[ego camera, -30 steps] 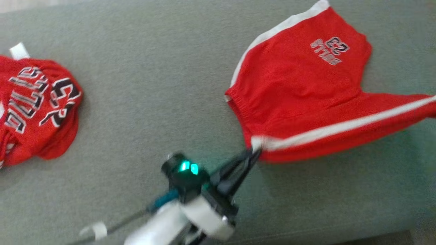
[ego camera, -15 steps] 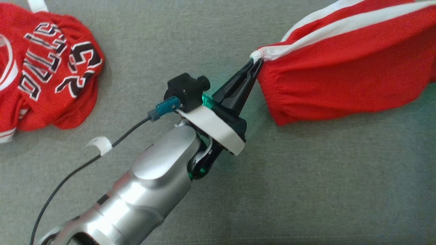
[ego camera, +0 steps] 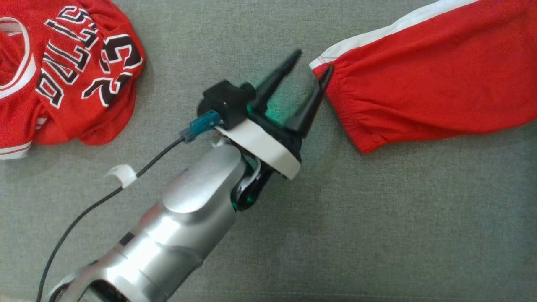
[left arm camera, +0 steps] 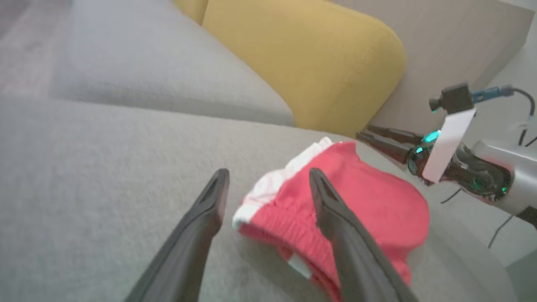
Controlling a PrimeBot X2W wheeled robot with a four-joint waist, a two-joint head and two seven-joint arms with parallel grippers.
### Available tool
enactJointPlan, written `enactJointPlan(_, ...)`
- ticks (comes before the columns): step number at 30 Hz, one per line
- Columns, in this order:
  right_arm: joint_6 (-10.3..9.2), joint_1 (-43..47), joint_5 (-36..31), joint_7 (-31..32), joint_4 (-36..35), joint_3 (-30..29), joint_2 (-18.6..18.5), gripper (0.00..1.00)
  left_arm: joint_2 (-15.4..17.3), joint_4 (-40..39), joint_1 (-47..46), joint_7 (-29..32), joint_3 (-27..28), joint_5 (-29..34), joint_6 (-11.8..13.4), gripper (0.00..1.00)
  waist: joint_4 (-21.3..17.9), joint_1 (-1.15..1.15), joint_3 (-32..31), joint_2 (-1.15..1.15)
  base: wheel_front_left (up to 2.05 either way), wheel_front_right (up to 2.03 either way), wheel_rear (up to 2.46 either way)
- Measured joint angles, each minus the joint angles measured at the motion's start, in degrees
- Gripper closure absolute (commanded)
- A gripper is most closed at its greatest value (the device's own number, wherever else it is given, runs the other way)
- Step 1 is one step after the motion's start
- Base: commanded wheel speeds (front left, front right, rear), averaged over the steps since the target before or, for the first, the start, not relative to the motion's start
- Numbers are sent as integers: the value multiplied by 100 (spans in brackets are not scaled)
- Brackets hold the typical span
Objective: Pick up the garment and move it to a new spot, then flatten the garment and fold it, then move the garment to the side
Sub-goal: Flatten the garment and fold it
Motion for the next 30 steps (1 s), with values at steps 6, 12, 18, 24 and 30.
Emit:
enactJointPlan(6,0,115,843,8,417,-41,-198,0,-5,-917,544,-42,798,1525,572,0,100,-1,-98,0,0,0,0)
enactJointPlan(12,0,515,1688,274,703,-181,-543,0,4,-2014,1712,-42,1454,2729,1004,0,397,-1,-140,0,0,0,0)
enactJointPlan(18,0,766,2323,647,988,-354,-680,4,1,-2972,2350,-44,1907,3361,1105,0,720,-1,-117,0,0,0,0)
enactJointPlan(24,0,801,2654,739,990,-258,-559,100,-2,-3279,2803,-44,2134,3627,1047,0,780,-1,-278,0,0,0,0)
enactJointPlan(30,0,1292,2676,437,1050,-183,-434,100,-2,-3296,3116,-44,2328,3753,950,0,576,-1,-671,0,0,0,0)
